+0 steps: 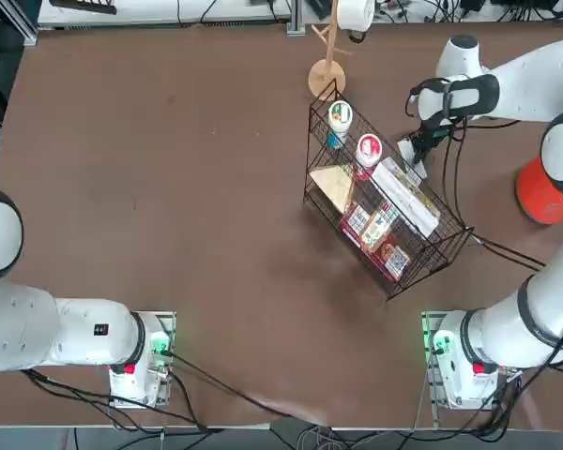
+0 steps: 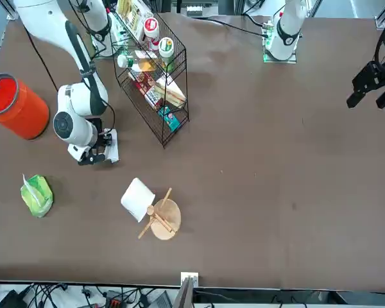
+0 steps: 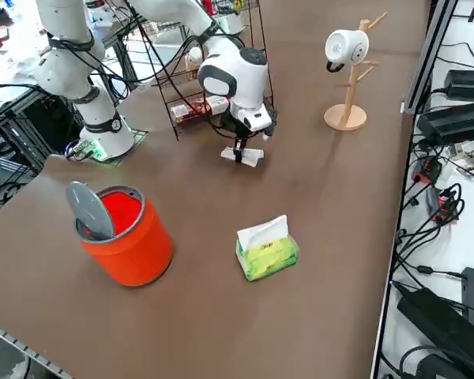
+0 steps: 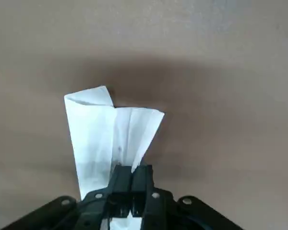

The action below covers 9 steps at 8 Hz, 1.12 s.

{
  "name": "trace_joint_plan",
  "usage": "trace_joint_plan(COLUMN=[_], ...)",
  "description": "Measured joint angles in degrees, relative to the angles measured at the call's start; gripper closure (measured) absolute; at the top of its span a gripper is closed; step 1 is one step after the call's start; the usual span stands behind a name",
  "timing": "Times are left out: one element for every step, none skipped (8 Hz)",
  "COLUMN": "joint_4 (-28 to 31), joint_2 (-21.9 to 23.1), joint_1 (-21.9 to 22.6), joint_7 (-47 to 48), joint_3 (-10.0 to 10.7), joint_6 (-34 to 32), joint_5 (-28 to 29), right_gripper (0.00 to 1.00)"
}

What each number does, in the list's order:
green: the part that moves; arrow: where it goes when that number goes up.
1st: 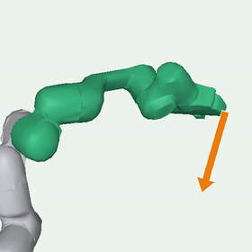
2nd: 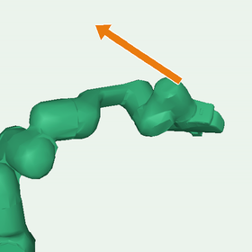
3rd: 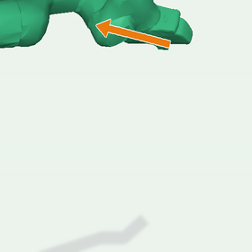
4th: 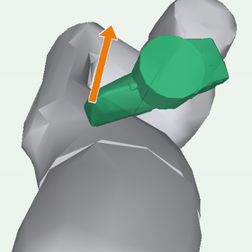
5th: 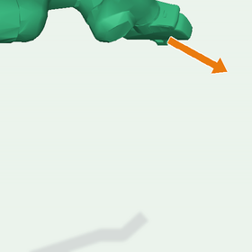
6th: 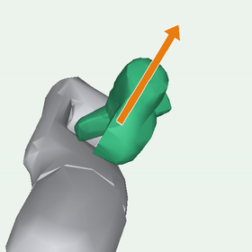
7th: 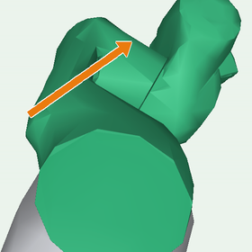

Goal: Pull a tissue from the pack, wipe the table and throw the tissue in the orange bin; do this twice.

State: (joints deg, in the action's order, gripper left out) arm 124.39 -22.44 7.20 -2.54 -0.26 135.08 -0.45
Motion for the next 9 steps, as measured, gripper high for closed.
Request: trace_joint_plan(joint_4=[0.0,0.0,0.0,0.0,0.0,0.0,0.0,0.0,0.0], joint_2=[0.0,0.0,0.0,-0.1,-0.2,-0.2,-0.2,-0.2,-0.2], joint_1=[0.1,0.4,1.0,1.8,2.2,2.4,2.5,2.5,2.8], joint_7=[0.1,0.8,2.1,3.2,3.9,4.1,4.1,4.5,5.4], joint_3=[0.0,-0.1,-0.2,-0.3,-0.3,-0.3,-0.3,-0.3,-0.3], joint_6=[0.0,0.0,0.0,0.0,0.0,0.0,0.0,0.0,0.0], joint_5=[0.0,0.0,0.0,0.0,0.0,0.0,0.0,0.0,0.0], right_gripper=[0.97,0.97,0.97,0.97,0.97,0.97,0.97,0.97,0.97])
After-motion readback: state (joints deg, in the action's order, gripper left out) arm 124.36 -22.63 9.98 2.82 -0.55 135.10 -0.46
